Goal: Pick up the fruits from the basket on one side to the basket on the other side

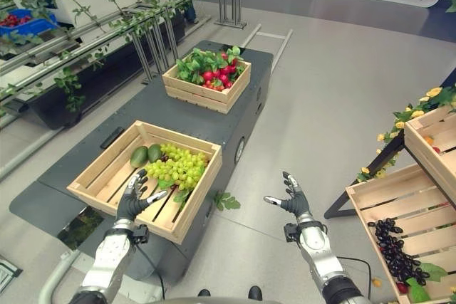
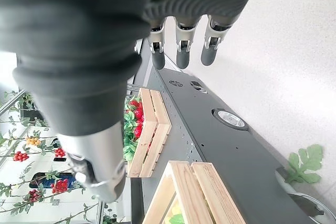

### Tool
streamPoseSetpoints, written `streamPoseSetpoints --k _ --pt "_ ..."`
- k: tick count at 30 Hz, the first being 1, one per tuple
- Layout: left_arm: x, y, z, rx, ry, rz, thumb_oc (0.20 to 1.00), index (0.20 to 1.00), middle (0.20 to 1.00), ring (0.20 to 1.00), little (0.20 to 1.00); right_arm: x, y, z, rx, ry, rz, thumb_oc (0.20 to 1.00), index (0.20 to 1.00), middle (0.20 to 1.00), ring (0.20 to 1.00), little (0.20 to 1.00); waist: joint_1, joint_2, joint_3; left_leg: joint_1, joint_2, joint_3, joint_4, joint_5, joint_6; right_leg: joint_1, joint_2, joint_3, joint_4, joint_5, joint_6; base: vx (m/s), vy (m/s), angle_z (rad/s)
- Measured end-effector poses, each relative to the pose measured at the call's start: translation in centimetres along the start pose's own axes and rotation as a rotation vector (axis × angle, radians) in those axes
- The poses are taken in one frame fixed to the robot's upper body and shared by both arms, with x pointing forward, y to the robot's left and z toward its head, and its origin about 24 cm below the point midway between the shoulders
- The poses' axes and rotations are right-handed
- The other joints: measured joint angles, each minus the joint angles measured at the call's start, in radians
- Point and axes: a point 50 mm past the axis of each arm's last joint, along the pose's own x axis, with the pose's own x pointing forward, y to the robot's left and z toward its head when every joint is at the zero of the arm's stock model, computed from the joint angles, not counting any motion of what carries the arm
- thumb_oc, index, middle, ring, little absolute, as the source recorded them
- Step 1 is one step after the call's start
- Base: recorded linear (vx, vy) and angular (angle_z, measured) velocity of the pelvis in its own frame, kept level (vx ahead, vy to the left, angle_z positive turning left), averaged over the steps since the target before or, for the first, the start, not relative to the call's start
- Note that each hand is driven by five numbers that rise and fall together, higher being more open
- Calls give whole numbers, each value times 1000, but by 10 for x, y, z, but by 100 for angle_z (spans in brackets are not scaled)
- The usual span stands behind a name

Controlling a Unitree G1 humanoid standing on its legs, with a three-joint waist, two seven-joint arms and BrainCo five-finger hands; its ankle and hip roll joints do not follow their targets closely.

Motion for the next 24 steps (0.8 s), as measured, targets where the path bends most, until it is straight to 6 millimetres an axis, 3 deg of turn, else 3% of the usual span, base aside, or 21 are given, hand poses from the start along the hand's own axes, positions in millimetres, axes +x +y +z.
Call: streamPoseSetpoints --k 17,24 --pt "0 3 -1 18 3 -4 1000 1000 1000 1000 1000 1 -3 1 4 -4 -3 1000 1000 1000 1000 1000 -2 6 -2 -40 1 16 1 7 -4 -56 2 16 2 7 1 -42 2 -2" --pt "12 24 15 103 -47 35 1000 1000 1000 1000 1000 14 -22 24 -25 -79 -56 1000 1000 1000 1000 1000 -21 52 71 -125 4 62 1 27 -8 -158 7 57 2 43 1 -65 -13 -17"
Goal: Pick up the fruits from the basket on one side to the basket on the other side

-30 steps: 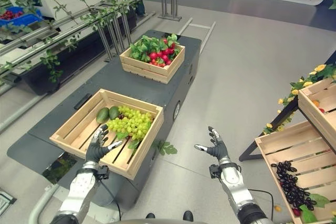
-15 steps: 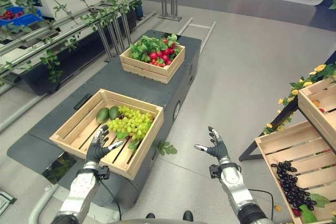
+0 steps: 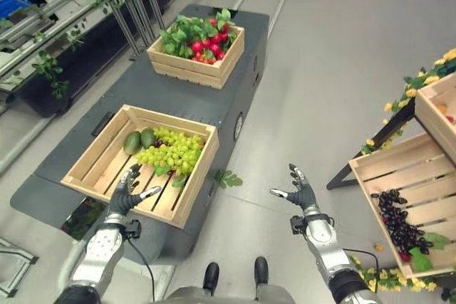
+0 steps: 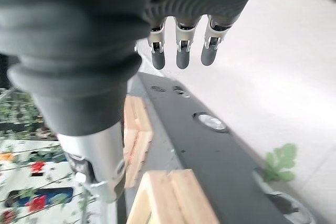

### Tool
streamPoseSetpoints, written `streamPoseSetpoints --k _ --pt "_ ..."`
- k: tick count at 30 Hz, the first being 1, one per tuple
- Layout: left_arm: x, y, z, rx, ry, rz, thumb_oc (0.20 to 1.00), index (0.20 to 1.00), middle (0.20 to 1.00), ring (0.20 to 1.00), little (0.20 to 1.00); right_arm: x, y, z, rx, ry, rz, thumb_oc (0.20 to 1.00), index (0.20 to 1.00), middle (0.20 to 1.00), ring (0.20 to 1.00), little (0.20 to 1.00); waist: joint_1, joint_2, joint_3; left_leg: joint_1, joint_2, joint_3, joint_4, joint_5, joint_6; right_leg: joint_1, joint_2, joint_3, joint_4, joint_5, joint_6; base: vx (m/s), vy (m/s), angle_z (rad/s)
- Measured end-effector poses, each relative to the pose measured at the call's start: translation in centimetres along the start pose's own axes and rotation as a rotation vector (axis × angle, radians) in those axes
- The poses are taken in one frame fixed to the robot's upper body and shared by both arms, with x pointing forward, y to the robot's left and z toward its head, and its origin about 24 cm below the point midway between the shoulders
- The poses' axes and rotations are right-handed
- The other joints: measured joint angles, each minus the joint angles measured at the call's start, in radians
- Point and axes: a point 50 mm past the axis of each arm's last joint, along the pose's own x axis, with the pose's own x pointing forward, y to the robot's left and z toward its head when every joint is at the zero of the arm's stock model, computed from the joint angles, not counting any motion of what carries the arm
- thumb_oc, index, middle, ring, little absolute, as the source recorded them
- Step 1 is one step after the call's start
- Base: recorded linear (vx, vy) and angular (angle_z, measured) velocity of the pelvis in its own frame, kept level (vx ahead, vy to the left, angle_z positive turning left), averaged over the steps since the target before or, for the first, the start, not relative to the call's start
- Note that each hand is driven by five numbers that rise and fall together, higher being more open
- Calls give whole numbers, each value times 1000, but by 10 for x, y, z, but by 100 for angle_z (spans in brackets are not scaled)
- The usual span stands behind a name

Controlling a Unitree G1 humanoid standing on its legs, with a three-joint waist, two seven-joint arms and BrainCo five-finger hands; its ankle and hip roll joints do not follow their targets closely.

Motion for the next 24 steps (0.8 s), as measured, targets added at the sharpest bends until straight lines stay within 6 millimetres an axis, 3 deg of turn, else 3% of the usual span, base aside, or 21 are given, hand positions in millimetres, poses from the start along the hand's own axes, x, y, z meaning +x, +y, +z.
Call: streamPoseSetpoints --k 7,9,10,12,14,16,17,18,20,22,24 --pt "13 -1 15 -4 -54 9 1000 1000 1000 1000 1000 7 -3 16 -2 -63 -15 1000 1000 1000 1000 1000 -38 5 29 -2 31 11 21 -15 -31 1 40 6 6 -14 -20 81 -152 -7" --pt "18 -4 20 -11 -73 1 1000 1000 1000 1000 1000 9 -2 18 -2 -68 -11 1000 1000 1000 1000 1000 -32 -31 57 -25 12 7 124 -28 -47 14 27 28 26 -25 -40 128 -178 4" --pt "25 -10 26 -10 -86 -18 1000 1000 1000 1000 1000 12 -3 23 1 -86 -17 1000 1000 1000 1000 1000 -30 -64 103 -116 -28 -18 352 -45 -69 24 12 28 88 -66 -65 103 -41 15" --pt "25 -22 21 -17 -62 -56 1000 1000 1000 1000 1000 14 -3 26 -1 -97 -16 1000 1000 1000 1000 1000 -9 -80 127 -176 -62 -60 537 -32 -57 61 1 32 107 -85 -81 203 -16 -1" --pt "22 -26 17 -27 -49 -70 1000 1000 1000 1000 1000 15 -2 29 4 -113 -17 1000 1000 1000 1000 1000 7 -73 130 -202 -87 -86 510 -47 -74 83 1 26 109 -101 -101 246 16 -5" --pt "22 -28 21 -46 -63 -67 1000 1000 1000 1000 1000 20 -7 42 -4 -156 -30 1000 1000 1000 1000 1000 28 -65 143 -225 -115 -88 340 -47 -74 57 2 38 132 -113 -103 248 53 -9" --pt "22 -29 20 -60 -57 -54 1000 1000 1000 1000 1000 23 -8 47 -8 -172 -43 1000 1000 1000 1000 1000 31 -46 146 -231 -102 -88 198 -36 -70 65 19 58 120 -112 -107 273 59 -23" --pt "22 -29 20 -67 -57 -46 1000 1000 1000 1000 1000 24 -9 49 -10 -180 -45 1000 1000 1000 1000 1000 45 -38 151 -234 -95 -84 143 -33 -67 70 27 62 116 -111 -109 187 70 -19" --pt "21 -27 20 -71 -59 -32 1000 1000 1000 1000 1000 25 -9 51 -13 -187 -52 1000 1000 1000 1000 1000 75 -22 152 -255 -71 -69 116 -23 -54 93 56 72 93 -110 -109 239 168 -46" --pt "20 -22 19 -63 -57 -5 1000 1000 1000 1000 1000 27 -7 56 -19 -207 -48 1000 1000 1000 1000 1000 108 -21 142 -255 -51 -71 184 -12 -27 112 77 90 91 -129 -101 206 158 -74" --pt "19 -20 18 -63 -56 18 1000 1000 1000 1000 1000 26 -3 58 -29 -215 -35 1000 1000 1000 1000 1000 100 -17 124 -221 -54 -66 198 0 -10 111 85 92 131 -175 -94 -26 100 -44"
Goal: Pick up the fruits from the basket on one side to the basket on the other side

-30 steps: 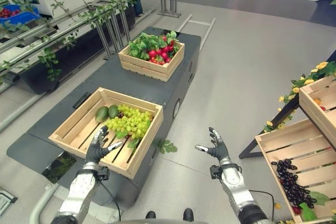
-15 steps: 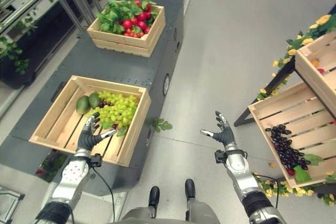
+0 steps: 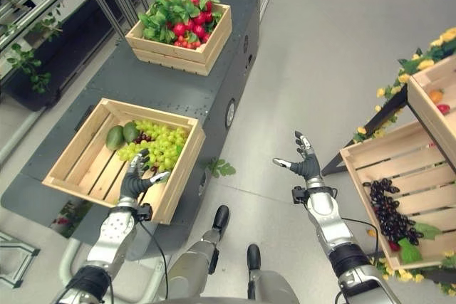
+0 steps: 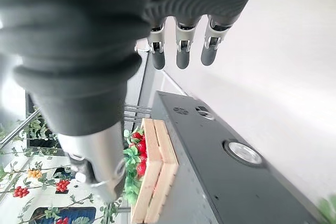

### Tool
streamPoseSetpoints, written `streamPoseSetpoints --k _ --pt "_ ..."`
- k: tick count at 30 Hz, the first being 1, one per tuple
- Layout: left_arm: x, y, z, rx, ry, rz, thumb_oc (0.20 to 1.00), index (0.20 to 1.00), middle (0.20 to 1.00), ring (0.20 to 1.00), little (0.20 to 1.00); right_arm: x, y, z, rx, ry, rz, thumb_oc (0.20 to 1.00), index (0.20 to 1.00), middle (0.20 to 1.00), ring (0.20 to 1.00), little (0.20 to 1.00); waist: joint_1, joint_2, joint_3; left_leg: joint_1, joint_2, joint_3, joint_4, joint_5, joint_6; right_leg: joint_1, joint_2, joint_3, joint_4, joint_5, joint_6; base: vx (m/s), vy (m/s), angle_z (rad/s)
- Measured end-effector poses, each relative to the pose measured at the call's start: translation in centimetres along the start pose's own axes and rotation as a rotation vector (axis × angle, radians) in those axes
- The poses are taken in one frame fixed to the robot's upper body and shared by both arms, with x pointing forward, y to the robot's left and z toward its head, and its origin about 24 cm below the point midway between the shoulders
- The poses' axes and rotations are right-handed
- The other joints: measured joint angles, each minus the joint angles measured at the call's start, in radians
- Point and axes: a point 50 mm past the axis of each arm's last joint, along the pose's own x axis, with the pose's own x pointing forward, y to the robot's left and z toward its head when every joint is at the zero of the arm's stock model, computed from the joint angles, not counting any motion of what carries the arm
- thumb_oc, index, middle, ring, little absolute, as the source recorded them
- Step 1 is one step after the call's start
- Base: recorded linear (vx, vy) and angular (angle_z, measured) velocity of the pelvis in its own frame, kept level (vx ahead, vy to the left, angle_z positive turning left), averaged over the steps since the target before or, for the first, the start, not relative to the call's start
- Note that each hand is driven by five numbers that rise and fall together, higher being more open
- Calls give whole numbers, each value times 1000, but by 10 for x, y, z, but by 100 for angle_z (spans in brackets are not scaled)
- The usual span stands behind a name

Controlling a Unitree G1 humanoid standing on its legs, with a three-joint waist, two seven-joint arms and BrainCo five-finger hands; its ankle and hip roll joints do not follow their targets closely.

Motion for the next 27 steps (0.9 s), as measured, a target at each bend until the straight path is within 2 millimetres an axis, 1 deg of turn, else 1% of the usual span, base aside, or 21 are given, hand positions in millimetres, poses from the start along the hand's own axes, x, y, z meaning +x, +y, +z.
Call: streamPoseSetpoints --k 1,2,3,4,5,7,8,9,10,11,12,13,14,15,17,19,20,21,22,23,27 --pt "0 2 5 9 -25 11 1000 1000 1000 1000 1000 1 1 5 3 -22 4 1000 1000 1000 1000 1000 -3 14 -13 46 31 1 -28 45 21 -57 36 1 124 -53 25 -87 97 -55" --pt "4 7 11 33 -49 18 1000 1000 1000 1000 1000 5 8 10 17 -39 10 1000 1000 1000 1000 1000 2 -3 -6 42 33 20 -31 56 22 -123 36 -8 245 -89 61 -79 156 -59" --pt "10 15 17 77 -66 22 1000 1000 1000 1000 1000 11 16 21 10 -79 38 1000 1000 1000 1000 1000 -9 -14 0 29 37 29 -32 54 35 -251 32 -28 454 -111 134 -17 142 -27" --pt "17 13 24 74 -91 29 1000 1000 1000 1000 1000 12 17 22 10 -85 41 1000 1000 1000 1000 1000 -21 -14 1 33 30 29 -31 48 48 -283 11 -31 509 -140 154 -6 139 -21" --pt "22 13 32 100 -122 37 1000 1000 1000 1000 1000 16 21 27 18 -100 43 1000 1000 1000 1000 1000 -24 -8 9 39 19 30 -20 36 64 -318 -40 -58 568 -162 176 33 76 -11" --pt "32 17 48 127 -179 46 1000 1000 1000 1000 1000 20 26 35 16 -125 62 1000 1000 1000 1000 1000 -28 1 24 50 12 24 -22 21 73 -333 -109 -67 537 -160 202 107 -36 -5" --pt "34 20 52 126 -196 65 1000 1000 1000 1000 1000 22 28 38 15 -138 63 1000 1000 1000 1000 1000 -27 -8 27 51 9 33 -26 20 74 -335 -138 -114 487 -156 208 168 -84 -17" --pt "41 25 66 118 -246 104 1000 1000 1000 1000 1000 27 31 49 13 -176 76 1000 1000 1000 1000 1000 -20 -16 49 47 5 29 -36 17 70 -339 -147 -133 342 -144 213 123 -102 0" --pt "46 31 74 115 -269 137 1000 1000 1000 1000 1000 32 32 61 -3 -220 80 1000 1000 1000 1000 1000 -33 -16 81 42 -4 0 -39 23 66 -332 -120 -78 227 -119 216 18 -139 46" --pt "51 32 82 109 -294 149 1000 1000 1000 1000 1000 31 30 70 -33 -265 76 1000 1000 1000 1000 1000 -49 -7 105 17 -11 -44 -26 26 50 -340 -64 43 200 -107 208 -58 -110 108" --pt "50 34 84 116 -301 152 1000 1000 1000 1000 1000 30 30 74 -50 -289 78 1000 1000 1000 1000 1000 -72 -13 117 9 -30 -76 -30 31 42 -342 -57 48 192 -91 204 -174 -116 134" --pt "51 35 88 113 -320 161 1000 1000 1000 1000 1000 31 30 77 -74 -307 69 1000 1000 1000 1000 1000 -79 -41 124 -4 -61 -82 -43 44 36 -369 -81 19 200 -10 153 -117 -64 104" --pt "50 35 87 112 -317 162 1000 1000 1000 1000 1000 33 29 79 -80 -315 65 1000 1000 1000 1000 1000 -80 -44 132 -7 -64 -75 -49 45 34 -377 -90 12 202 35 145 -116 -124 65" --pt "45 33 83 102 -311 168 1000 1000 1000 1000 1000 37 28 87 -103 -344 50 1000 1000 1000 1000 1000 -58 -27 147 -43 -55 -78 -50 42 26 -411 -83 -4 204 64 123 1 -115 24" --pt "40 34 79 102 -305 172 1000 1000 1000 1000 1000 44 26 98 -123 -382 34 1000 1000 1000 1000 1000 -30 13 176 -86 -29 -88 -55 49 3 -438 -64 -36 191 80 102 -13 -145 26" --pt "41 32 78 100 -297 183 1000 1000 1000 1000 1000 48 22 102 -134 -388 14 1000 1000 1000 1000 1000 -10 33 206 -93 -7 -91 -58 50 -24 -443 -48 -68 193 84 77 -41 -56 34" --pt "42 33 79 104 -302 196 1000 1000 1000 1000 1000 49 18 102 -143 -388 -1 1000 1000 1000 1000 1000 -18 54 221 -102 9 -85 -58 41 -35 -432 -51 -109 201 76 49 -37 -15 71" --pt "45 34 82 149 -314 196 1000 1000 1000 1000 1000 47 14 100 -155 -387 -10 1000 1000 1000 1000 1000 -31 65 228 -106 40 -30 -71 29 -44 -423 -62 -156 202 65 35 -86 21 126" --pt "49 41 91 205 -345 217 1000 1000 1000 1000 1000 46 9 99 -163 -388 -26 1000 1000 1000 1000 1000 -61 58 236 -122 53 43 -47 20 -49 -424 -85 -179 208 49 33 -59 14 99" --pt "52 47 95 278 -355 218 1000 1000 1000 1000 1000 47 6 101 -177 -391 -29 1000 1000 1000 1000 1000 -60 54 238 -119 55 40 -22 47 -44 -428 -87 -170 211 46 34 -56 3 55" --pt "61 85 116 628 -395 258 1000 1000 1000 1000 1000 51 -10 111 -164 -422 -99 1000 1000 1000 1000 1000 -54 70 248 -89 59 26 -5 29 -60 -443 -82 -159 259 19 42 4 -10 -2"
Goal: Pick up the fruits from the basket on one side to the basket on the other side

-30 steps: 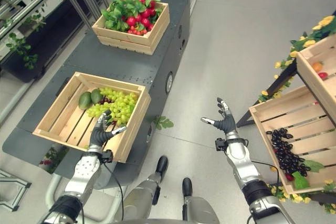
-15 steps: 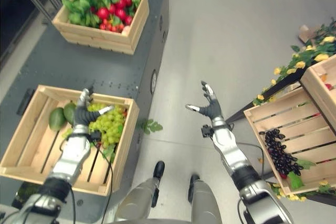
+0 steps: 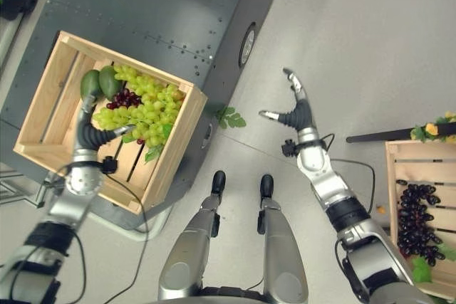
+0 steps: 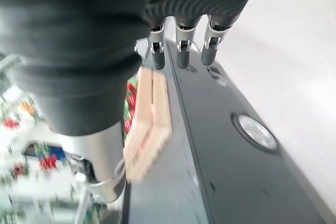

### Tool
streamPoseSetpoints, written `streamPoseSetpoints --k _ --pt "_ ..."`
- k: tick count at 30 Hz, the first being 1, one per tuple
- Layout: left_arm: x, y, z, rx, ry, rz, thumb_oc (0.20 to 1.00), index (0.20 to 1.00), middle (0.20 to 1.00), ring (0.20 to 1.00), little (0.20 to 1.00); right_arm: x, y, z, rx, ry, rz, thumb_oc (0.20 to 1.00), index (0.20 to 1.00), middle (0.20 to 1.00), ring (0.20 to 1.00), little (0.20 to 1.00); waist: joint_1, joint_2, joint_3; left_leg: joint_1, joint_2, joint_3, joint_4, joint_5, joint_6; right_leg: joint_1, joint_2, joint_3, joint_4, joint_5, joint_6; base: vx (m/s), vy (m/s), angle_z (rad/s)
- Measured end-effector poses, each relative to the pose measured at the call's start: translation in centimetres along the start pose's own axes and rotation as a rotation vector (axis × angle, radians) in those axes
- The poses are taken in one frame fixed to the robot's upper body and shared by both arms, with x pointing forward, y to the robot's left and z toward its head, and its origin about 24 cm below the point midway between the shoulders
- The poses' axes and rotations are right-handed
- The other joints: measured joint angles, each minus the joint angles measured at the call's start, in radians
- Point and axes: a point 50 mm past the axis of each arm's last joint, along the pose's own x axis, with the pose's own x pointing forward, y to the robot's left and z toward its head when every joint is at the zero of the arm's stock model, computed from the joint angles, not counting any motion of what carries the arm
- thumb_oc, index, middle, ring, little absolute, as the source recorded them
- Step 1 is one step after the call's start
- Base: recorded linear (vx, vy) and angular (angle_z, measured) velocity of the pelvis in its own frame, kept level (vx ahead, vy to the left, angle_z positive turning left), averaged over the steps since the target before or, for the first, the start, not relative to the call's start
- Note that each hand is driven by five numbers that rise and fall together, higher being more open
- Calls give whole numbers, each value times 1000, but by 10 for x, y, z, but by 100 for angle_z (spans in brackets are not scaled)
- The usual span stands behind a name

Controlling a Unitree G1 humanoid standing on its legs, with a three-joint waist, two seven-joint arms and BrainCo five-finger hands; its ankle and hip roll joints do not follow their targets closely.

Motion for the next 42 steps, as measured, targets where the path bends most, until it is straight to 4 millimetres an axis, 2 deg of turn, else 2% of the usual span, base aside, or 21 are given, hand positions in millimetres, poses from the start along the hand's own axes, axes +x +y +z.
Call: streamPoseSetpoints --k 2,3,5,7,9,12,15,17,23,29,33,42 --pt "11 17 -2 152 -32 -8 1000 1000 1000 1000 1000 -2 -2 -1 -2 -3 -4 1000 1000 1000 1000 1000 -7 10 3 4 8 7 -25 1 1 0 -1 -18 -3 1 3 -37 89 14" --pt "25 34 -1 240 -39 21 1000 1000 1000 1000 1000 -2 -3 -2 -6 4 -3 1000 1000 1000 1000 1000 -4 10 4 -6 6 5 -40 13 13 -12 -4 -23 -9 3 11 -19 69 15" --pt "33 47 -7 324 -9 38 1000 1000 1000 1000 1000 -1 0 0 13 -7 -4 1000 1000 1000 1000 1000 6 20 7 -25 2 9 -45 15 18 -36 -10 -13 -4 6 22 -3 24 2" --pt "34 50 -11 393 -3 9 1000 1000 1000 1000 1000 -2 2 -1 16 -3 -1 1000 1000 1000 1000 1000 3 36 14 -37 -5 6 -45 20 22 -45 -18 -17 -6 10 27 8 32 8" --pt "34 55 -15 457 -2 -16 1000 1000 1000 1000 1000 -3 2 -6 13 20 -1 1000 1000 1000 1000 1000 6 38 15 -49 -8 7 -59 28 26 -60 -21 -14 -11 14 32 -7 21 1" --pt "44 65 -21 587 30 -58 1000 1000 1000 1000 1000 -3 4 -6 21 19 2 1000 1000 1000 1000 1000 5 44 18 -75 -13 5 -65 44 32 -79 -27 -18 -25 24 32 -8 34 7" --pt "49 65 -17 614 11 -64 1000 1000 1000 1000 1000 -3 10 -4 30 11 17 1000 1000 1000 1000 1000 9 47 22 -80 -18 6 -74 46 35 -87 -32 -17 -29 26 36 -2 10 1" --pt "55 66 -11 706 -31 -100 1000 1000 1000 1000 1000 -2 16 -1 46 2 32 1000 1000 1000 1000 1000 2 47 26 -95 -19 7 -80 48 37 -96 -32 -16 -49 35 41 -12 3 -2" --pt "64 61 -1 789 -95 -175 1000 1000 1000 1000 1000 -2 17 0 82 2 12 1000 1000 1000 1000 1000 -6 40 59 -116 -21 12 -82 48 38 -116 -32 -4 -63 45 45 -8 14 -5" --pt "62 54 -3 836 -114 -237 1000 1000 1000 1000 1000 2 15 3 110 -9 -20 1000 1000 1000 1000 1000 -20 32 63 -168 -20 22 -82 53 45 -167 -29 6 -71 59 47 4 2 -5" --pt "63 50 3 863 -157 -250 1000 1000 1000 1000 1000 2 13 5 118 -21 -38 1000 1000 1000 1000 1000 -31 21 68 -200 -23 32 -82 55 48 -201 -30 17 -77 68 52 6 5 -7" --pt "57 41 3 836 -186 -271 1000 1000 1000 1000 1000 1 9 6 143 -26 -68 1000 1000 1000 1000 1000 -35 10 73 -235 -28 51 -76 56 50 -243 -32 42 -76 77 59 4 6 -4"
